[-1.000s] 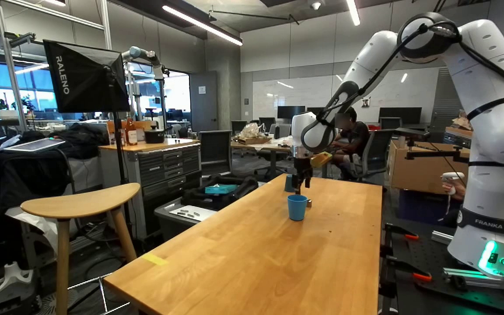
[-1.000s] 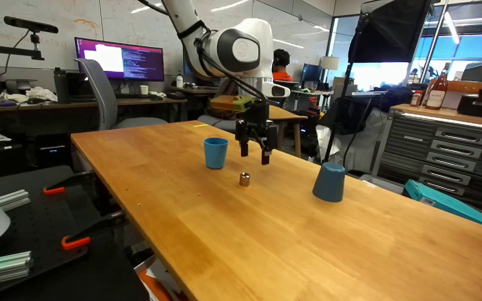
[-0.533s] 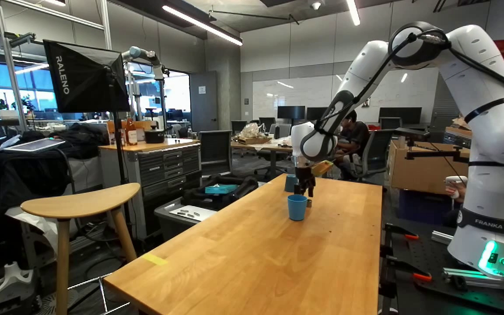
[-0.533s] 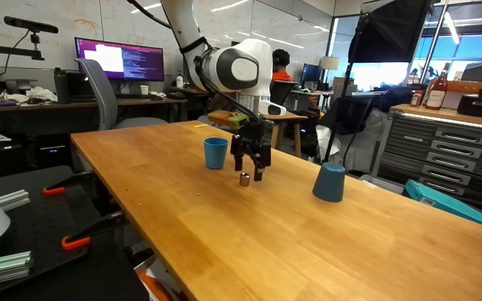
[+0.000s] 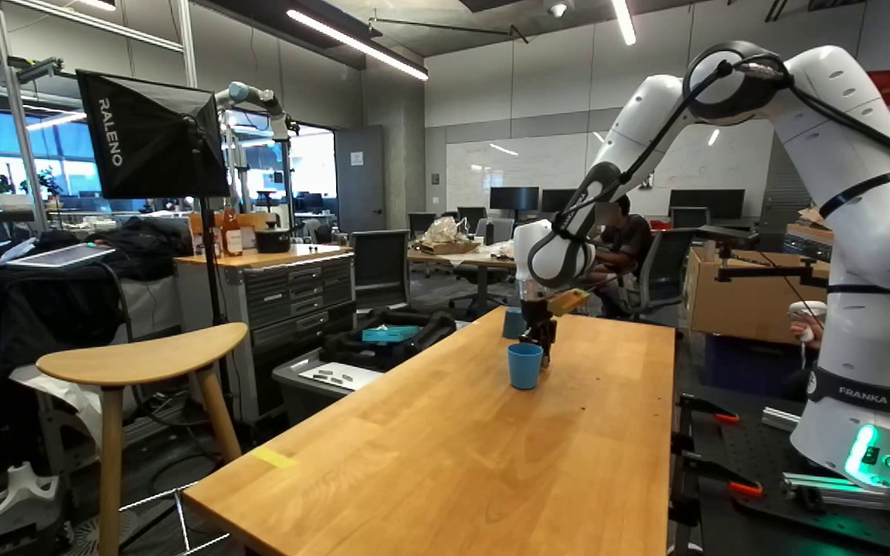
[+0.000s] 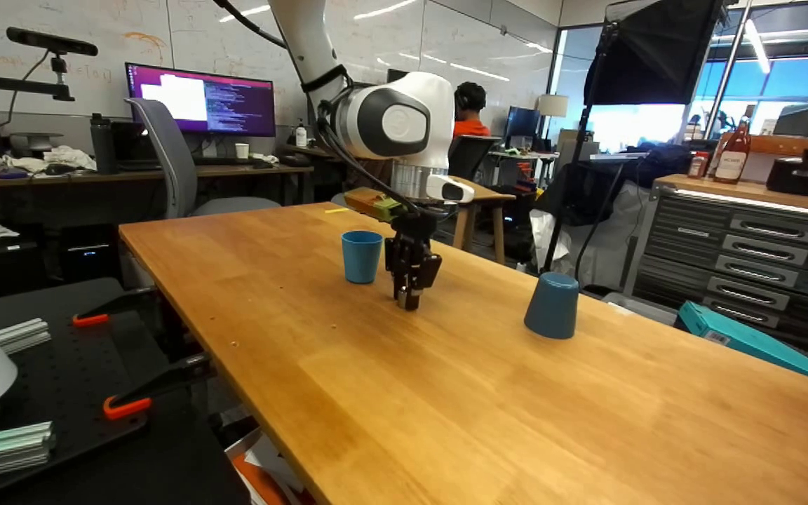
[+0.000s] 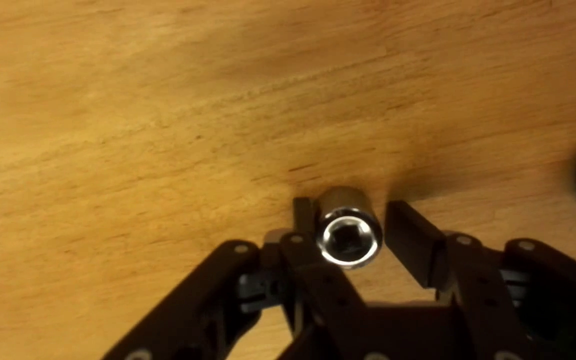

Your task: Put the object in the blue cup

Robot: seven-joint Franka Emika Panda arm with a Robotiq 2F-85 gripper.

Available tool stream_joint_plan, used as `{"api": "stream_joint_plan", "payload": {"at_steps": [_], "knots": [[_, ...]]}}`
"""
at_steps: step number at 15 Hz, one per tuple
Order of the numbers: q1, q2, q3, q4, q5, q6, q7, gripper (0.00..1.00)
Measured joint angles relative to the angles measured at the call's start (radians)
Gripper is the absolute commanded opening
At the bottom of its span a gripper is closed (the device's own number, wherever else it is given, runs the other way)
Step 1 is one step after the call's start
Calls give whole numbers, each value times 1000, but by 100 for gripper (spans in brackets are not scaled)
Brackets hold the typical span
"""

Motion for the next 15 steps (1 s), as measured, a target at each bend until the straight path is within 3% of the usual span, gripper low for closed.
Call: {"api": "stream_joint_plan", "payload": {"at_steps": [2,8,15], "knots": [[-1,-7,0,1,33,-11,2,7],[-6,-69,10,31,93,-32,0,8],[19,-212,99,79,202,-134,-14,8]]}}
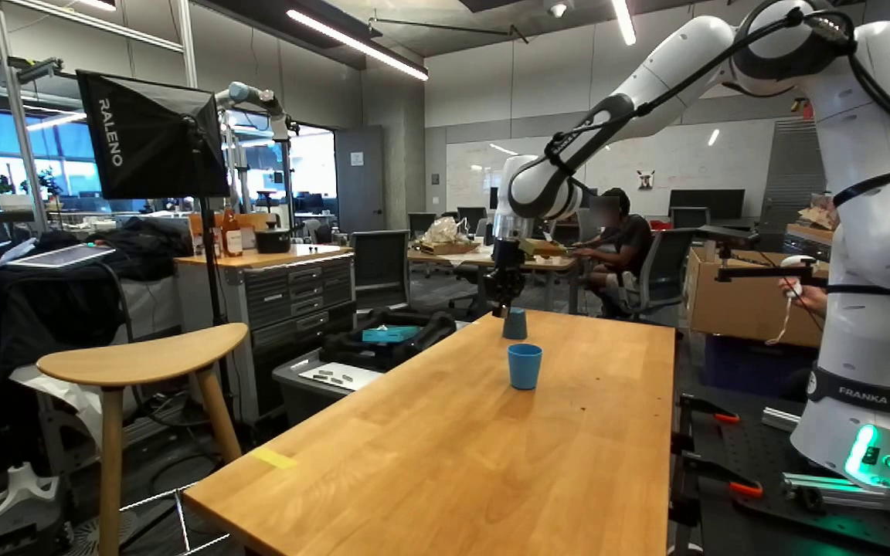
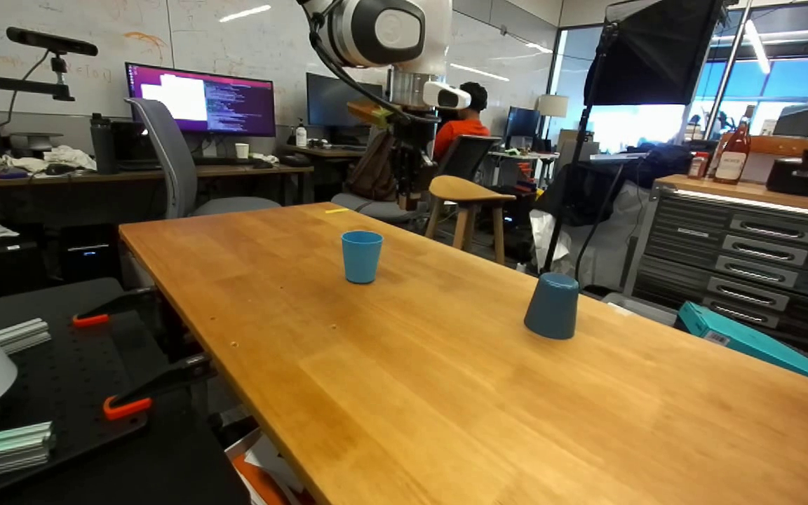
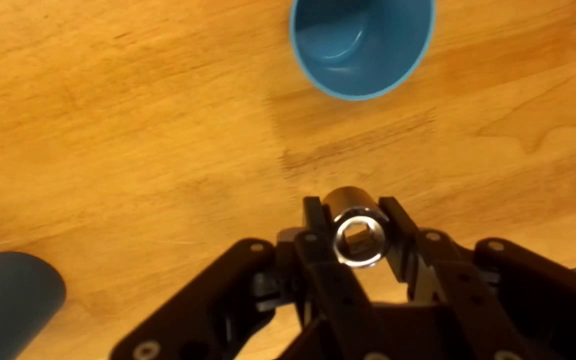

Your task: Put the object in the blue cup

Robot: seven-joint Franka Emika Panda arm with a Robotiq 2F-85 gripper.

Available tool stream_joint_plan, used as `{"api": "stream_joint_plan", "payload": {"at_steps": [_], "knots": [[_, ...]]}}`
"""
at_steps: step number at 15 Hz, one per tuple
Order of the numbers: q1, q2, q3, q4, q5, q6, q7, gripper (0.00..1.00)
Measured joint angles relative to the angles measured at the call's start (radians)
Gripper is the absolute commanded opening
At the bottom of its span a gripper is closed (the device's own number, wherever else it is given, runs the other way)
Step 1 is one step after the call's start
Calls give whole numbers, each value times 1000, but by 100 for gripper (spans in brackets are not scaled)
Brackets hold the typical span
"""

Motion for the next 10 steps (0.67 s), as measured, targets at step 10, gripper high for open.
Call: {"api": "stream_joint_plan", "payload": {"at_steps": [10], "knots": [[11,58,11,-28,36,-100,-1,8]]}}
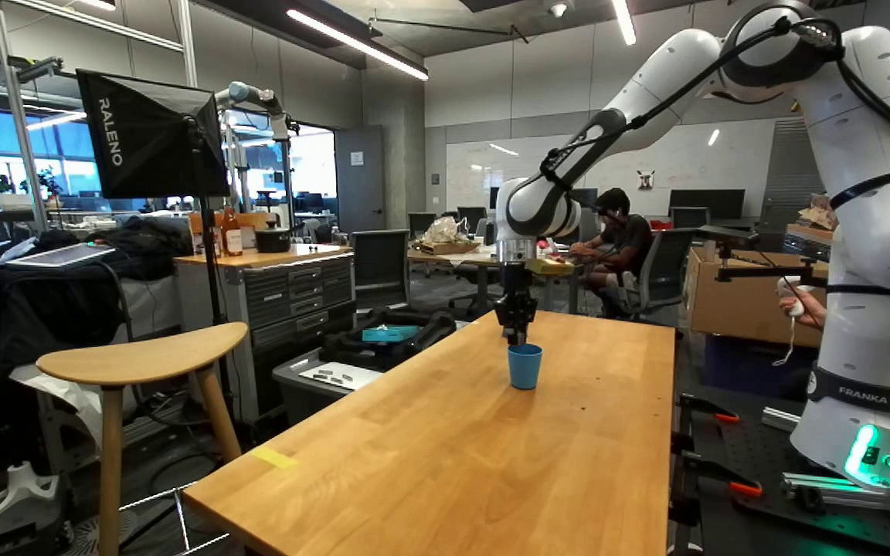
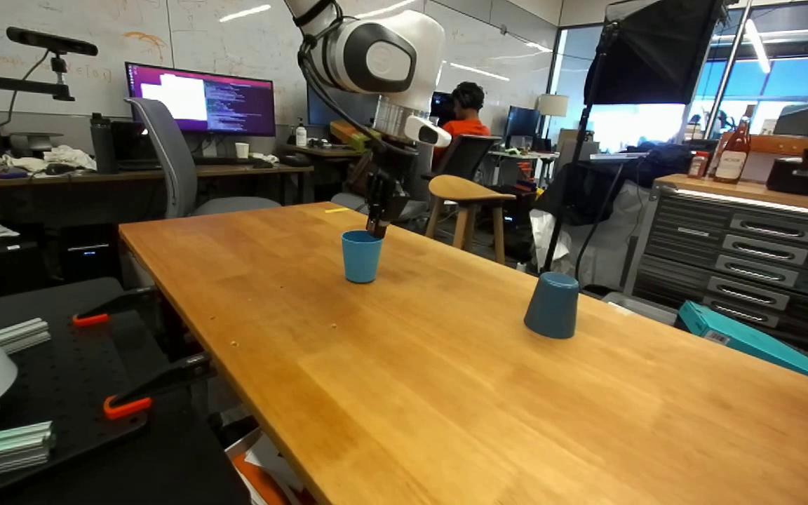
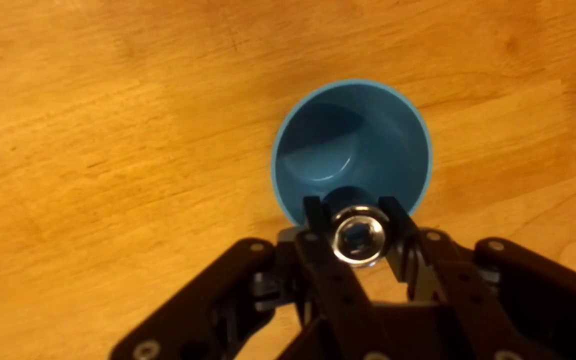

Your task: Put the object in the blue cup

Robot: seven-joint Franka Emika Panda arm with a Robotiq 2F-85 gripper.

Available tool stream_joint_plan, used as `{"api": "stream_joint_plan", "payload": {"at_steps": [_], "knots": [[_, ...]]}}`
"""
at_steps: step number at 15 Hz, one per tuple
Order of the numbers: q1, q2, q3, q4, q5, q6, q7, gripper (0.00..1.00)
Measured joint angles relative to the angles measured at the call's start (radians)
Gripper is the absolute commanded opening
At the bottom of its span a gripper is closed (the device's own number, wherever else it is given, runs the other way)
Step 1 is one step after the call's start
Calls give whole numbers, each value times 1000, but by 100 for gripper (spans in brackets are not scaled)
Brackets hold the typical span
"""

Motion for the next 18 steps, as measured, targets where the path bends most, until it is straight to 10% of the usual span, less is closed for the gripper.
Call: {"api": "stream_joint_plan", "payload": {"at_steps": [1,2,6,7,9,13,14,18], "knots": [[0,4,0,1,1,-8,0,8],[0,8,0,1,1,-15,0,57],[-1,17,0,1,2,-28,0,80],[-1,17,0,1,3,-30,0,37],[0,16,0,2,4,-30,-1,41],[13,-21,0,8,-15,-16,-37,9],[20,-42,0,10,-27,-14,-51,52],[42,-149,2,21,-73,-19,-130,62]]}}
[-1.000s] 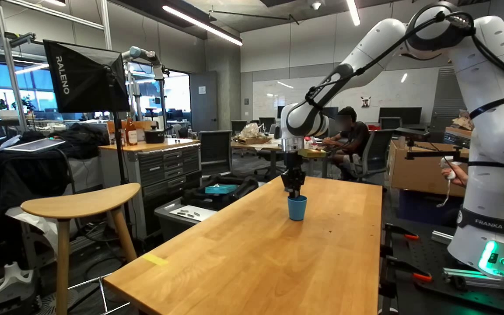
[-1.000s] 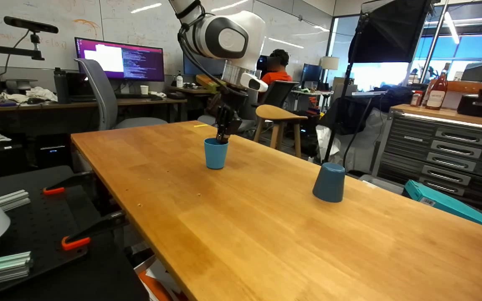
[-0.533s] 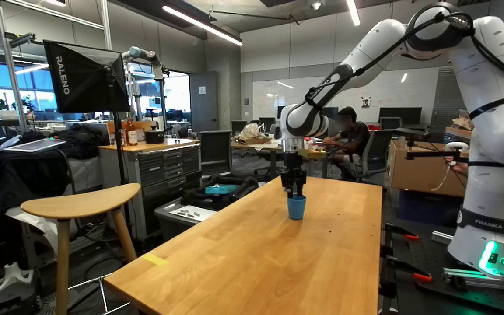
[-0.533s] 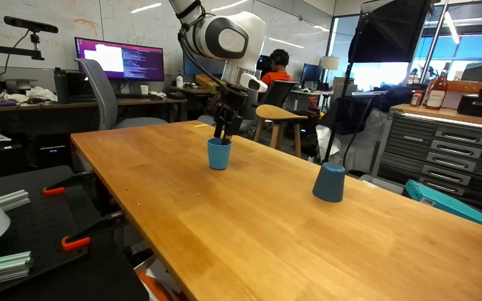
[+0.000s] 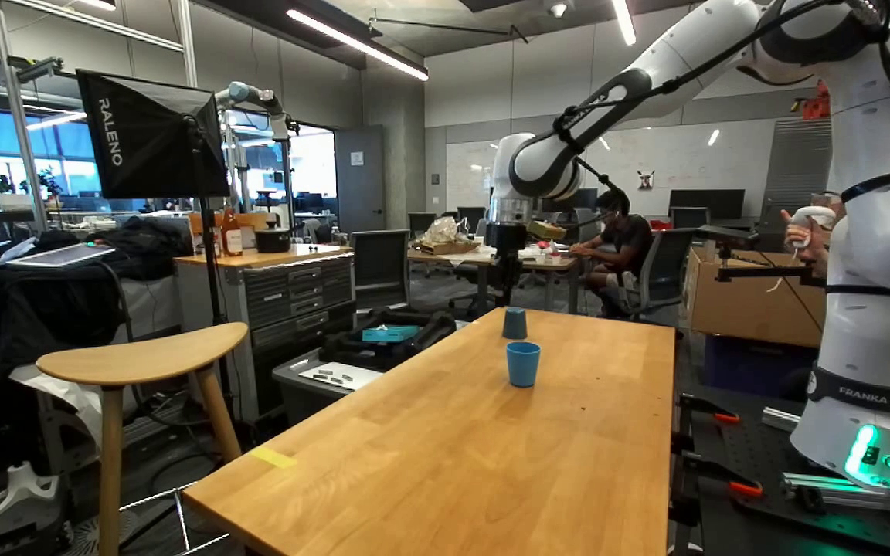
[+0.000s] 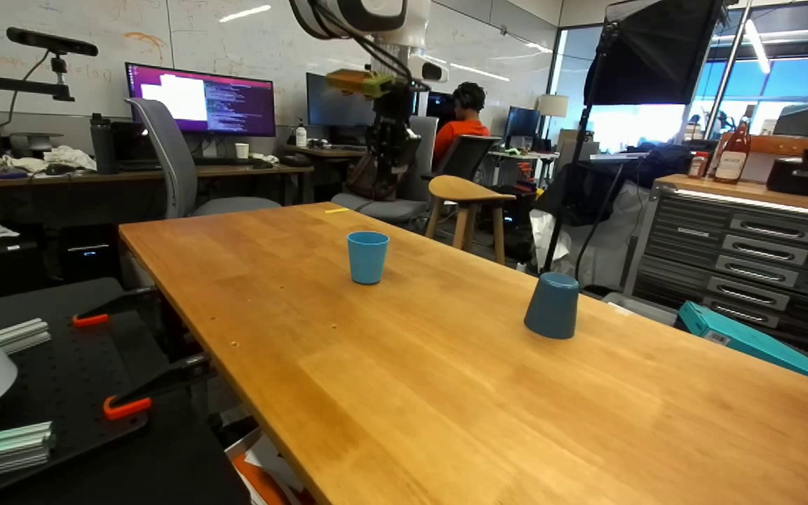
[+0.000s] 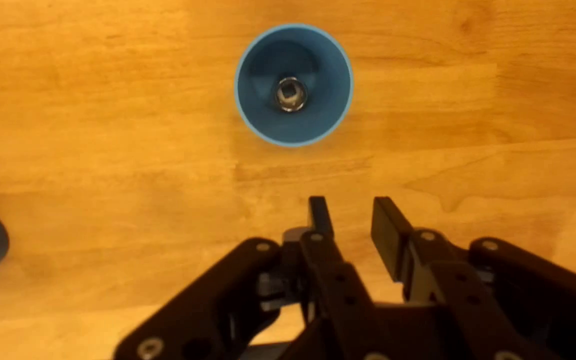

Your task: Put the object in the blue cup

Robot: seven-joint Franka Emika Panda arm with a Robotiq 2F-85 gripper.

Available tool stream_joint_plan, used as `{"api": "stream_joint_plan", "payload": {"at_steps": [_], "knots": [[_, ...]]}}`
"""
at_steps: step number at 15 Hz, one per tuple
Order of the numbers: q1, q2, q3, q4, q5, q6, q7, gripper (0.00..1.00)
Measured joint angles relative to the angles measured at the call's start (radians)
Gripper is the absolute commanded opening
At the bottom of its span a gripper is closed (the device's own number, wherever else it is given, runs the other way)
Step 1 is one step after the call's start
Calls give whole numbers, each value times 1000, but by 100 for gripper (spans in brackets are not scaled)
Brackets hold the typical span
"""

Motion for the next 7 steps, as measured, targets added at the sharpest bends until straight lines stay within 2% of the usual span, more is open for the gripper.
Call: {"api": "stream_joint_plan", "payload": {"at_steps": [5,6,7], "knots": [[9,-118,1,14,-3,-39,-120,99],[9,-134,1,18,-3,-54,-134,83],[8,-146,0,23,1,-79,-135,90]]}}
